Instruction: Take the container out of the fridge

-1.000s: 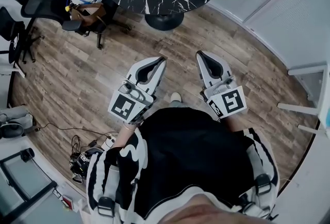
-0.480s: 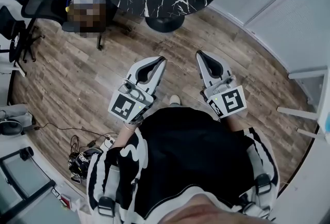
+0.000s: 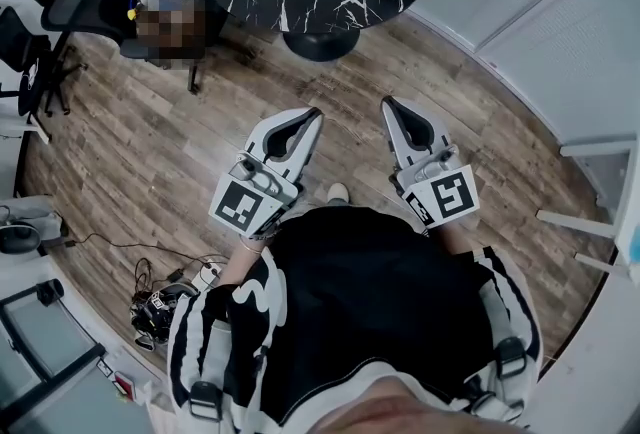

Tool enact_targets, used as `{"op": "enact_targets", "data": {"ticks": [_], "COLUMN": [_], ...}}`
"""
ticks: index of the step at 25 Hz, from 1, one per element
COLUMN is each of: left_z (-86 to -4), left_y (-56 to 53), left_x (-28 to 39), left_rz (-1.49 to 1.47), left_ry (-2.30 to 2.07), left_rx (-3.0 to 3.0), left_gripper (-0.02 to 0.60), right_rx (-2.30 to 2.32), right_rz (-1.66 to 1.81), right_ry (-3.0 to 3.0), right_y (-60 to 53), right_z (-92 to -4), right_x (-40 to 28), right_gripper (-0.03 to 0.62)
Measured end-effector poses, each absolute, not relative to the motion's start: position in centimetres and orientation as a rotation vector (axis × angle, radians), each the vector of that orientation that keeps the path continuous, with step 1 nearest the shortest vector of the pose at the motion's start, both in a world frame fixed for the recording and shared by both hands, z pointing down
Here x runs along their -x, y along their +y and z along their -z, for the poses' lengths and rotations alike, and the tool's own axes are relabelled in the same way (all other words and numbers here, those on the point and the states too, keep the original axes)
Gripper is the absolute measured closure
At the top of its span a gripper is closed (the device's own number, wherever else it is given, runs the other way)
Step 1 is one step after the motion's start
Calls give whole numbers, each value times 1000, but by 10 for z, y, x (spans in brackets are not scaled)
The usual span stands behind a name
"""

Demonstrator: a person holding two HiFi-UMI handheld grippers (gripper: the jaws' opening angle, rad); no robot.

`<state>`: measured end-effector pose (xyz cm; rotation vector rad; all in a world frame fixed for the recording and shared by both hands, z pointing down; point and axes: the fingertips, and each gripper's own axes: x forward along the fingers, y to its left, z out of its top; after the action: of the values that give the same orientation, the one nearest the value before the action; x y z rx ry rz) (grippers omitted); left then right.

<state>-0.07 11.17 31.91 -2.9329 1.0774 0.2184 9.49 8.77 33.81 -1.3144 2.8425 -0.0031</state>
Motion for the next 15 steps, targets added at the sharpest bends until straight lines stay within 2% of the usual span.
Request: {"op": "enact_targets", "data": {"ticks": [15], "left_z": [-317], "left_y": [115], "left_x": [6], "left_rz": [-216], "left_ry": [1078], "left_rx": [2924], "left_gripper": [569], "right_rx": [1286], "right_rz": [1], "right_ry": [2851], "right_y": [91], "right_z": [-338], "right_x": [-85], "right_gripper": [583]}}
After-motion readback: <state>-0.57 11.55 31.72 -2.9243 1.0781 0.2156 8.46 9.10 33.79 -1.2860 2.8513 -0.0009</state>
